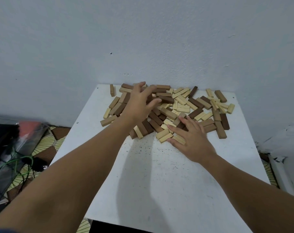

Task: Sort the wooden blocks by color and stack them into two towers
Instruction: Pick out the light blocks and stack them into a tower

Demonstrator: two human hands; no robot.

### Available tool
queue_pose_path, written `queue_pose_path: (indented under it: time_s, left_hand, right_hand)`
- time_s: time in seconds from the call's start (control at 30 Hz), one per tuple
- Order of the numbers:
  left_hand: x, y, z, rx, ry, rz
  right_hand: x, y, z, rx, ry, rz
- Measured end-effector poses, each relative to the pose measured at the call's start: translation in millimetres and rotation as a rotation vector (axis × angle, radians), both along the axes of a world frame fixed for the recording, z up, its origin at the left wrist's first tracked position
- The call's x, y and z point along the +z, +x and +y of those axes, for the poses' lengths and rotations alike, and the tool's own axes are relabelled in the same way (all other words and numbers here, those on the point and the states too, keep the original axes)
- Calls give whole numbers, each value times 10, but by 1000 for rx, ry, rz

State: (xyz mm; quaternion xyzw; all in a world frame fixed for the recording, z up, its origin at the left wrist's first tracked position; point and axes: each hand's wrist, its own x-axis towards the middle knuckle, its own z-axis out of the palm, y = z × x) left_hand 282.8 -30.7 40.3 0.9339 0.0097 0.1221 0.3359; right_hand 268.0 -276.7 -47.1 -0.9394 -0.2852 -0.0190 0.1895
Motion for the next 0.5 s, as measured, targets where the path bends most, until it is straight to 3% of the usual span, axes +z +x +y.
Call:
queue_pose_path:
  time_s: [0.13, 0.23, 0.33, 0.5]
  left_hand:
    - [-96, -408, 75, 51, 166, 27]
    - [-220, -823, 148, 278, 347, 307]
    - [-374, -988, 148, 328, 423, 531]
    - [-385, -943, 87, 242, 332, 455]
  right_hand:
    - [-12, 9, 3, 27, -6, -53]
    - [-21, 8, 20, 83, -77, -146]
    - [-35, 5, 32, 115, -115, -177]
    - [-63, -20, 23, 98, -52, -245]
